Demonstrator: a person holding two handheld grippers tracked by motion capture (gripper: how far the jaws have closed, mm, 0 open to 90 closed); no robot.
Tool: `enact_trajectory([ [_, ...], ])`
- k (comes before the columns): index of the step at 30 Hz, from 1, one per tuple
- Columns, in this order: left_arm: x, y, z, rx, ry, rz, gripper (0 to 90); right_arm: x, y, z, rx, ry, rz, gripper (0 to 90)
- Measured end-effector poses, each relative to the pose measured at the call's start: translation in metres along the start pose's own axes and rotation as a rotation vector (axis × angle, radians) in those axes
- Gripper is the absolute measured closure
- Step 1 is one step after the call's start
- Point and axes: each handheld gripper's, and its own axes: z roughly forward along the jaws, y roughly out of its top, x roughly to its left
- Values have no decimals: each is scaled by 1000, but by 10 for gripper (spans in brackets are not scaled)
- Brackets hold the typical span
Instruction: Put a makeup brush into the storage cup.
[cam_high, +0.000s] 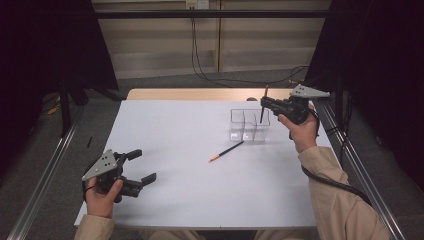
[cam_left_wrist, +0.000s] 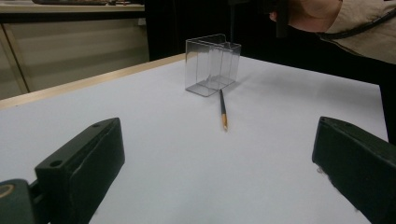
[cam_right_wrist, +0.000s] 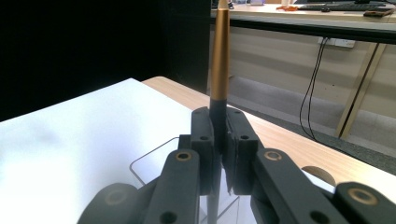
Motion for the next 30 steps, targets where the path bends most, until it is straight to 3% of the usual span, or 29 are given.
enact_trajectory([
  [30, -1, 1, -1, -4, 2, 0, 24, -3, -19, 9, 9, -14, 20, 832],
])
